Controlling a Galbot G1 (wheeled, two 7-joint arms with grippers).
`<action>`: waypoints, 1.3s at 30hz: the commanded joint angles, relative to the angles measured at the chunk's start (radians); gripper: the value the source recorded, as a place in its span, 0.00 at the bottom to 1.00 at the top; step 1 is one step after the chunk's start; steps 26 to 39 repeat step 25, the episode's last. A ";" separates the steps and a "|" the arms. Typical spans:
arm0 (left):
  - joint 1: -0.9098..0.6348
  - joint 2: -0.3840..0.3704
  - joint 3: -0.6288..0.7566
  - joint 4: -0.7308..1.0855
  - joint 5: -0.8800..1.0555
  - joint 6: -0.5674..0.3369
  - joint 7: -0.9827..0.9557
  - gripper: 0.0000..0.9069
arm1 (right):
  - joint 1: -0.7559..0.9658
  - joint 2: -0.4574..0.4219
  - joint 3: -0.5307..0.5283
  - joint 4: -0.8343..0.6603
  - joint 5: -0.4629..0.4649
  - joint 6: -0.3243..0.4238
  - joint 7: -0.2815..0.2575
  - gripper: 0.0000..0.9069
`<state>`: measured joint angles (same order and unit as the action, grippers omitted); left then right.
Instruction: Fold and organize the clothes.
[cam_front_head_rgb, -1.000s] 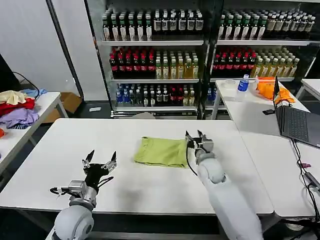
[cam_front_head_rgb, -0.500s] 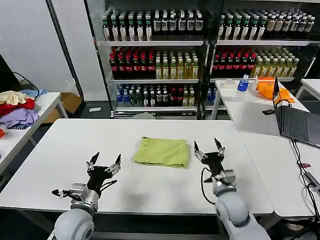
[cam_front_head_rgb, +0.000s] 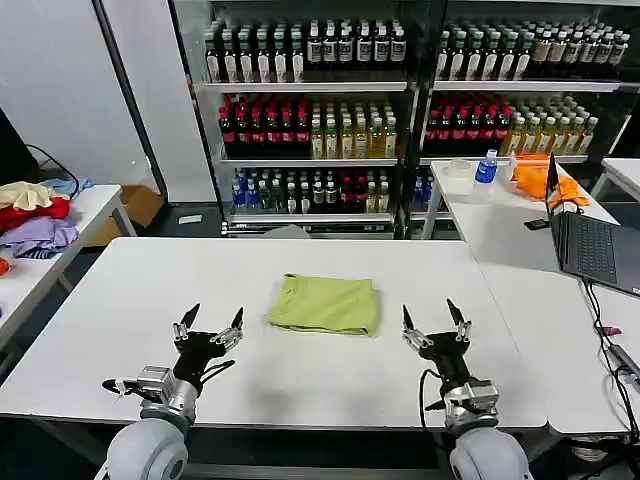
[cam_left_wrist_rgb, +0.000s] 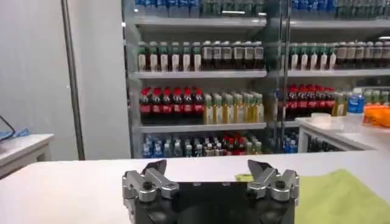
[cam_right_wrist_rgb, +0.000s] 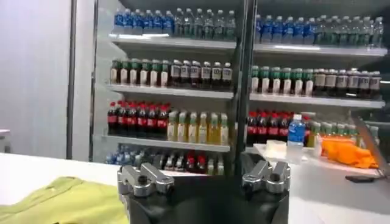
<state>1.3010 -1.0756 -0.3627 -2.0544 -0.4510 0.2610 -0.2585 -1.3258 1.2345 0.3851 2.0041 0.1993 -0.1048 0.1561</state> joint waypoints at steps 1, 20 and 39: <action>0.002 -0.001 -0.002 -0.003 -0.001 0.002 0.004 1.00 | -0.081 0.003 0.023 0.069 -0.028 0.011 -0.012 1.00; 0.014 -0.007 -0.011 -0.020 0.005 0.004 0.007 1.00 | -0.072 0.008 0.028 0.062 -0.051 -0.020 0.021 1.00; 0.018 -0.013 -0.014 -0.023 0.006 0.004 0.008 1.00 | -0.072 0.009 0.035 0.064 -0.041 -0.028 0.026 1.00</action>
